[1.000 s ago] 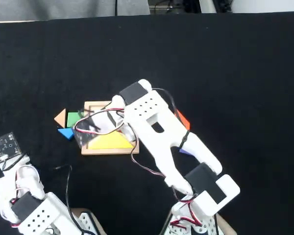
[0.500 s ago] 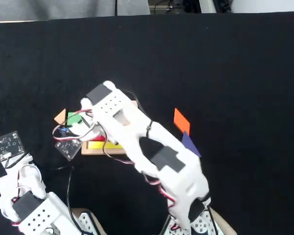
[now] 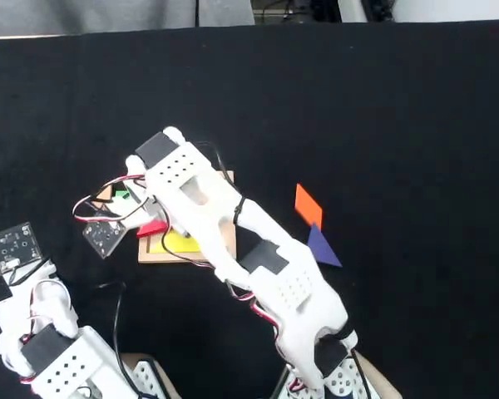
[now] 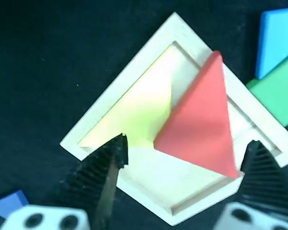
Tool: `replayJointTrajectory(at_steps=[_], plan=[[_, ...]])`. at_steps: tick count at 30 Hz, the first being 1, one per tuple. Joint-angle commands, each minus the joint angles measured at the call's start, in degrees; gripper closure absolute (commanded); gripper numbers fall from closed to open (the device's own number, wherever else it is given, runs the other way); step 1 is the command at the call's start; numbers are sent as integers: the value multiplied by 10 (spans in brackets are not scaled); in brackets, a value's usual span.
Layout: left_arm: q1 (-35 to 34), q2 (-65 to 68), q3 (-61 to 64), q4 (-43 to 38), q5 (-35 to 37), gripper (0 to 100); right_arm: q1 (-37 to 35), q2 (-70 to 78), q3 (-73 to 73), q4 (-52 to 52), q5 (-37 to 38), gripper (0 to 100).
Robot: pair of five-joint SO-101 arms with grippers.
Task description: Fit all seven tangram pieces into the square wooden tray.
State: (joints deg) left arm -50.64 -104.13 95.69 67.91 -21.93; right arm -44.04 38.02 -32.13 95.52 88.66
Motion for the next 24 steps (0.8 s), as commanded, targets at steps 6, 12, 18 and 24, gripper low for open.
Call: replayJointTrajectory(at_steps=[6,12,18,24], plan=[[7,-4,-2,2,-4,970,43,-28,-152,56,-108,734],[7,-4,-2,2,-4,970,123,-87,-172,55,-251,939],[7,-4,-1,2,-4,970,127,-95,-15,54,-372,985],[7,-4,-1,2,-4,970,71,-125,95,-4,-509,988]])
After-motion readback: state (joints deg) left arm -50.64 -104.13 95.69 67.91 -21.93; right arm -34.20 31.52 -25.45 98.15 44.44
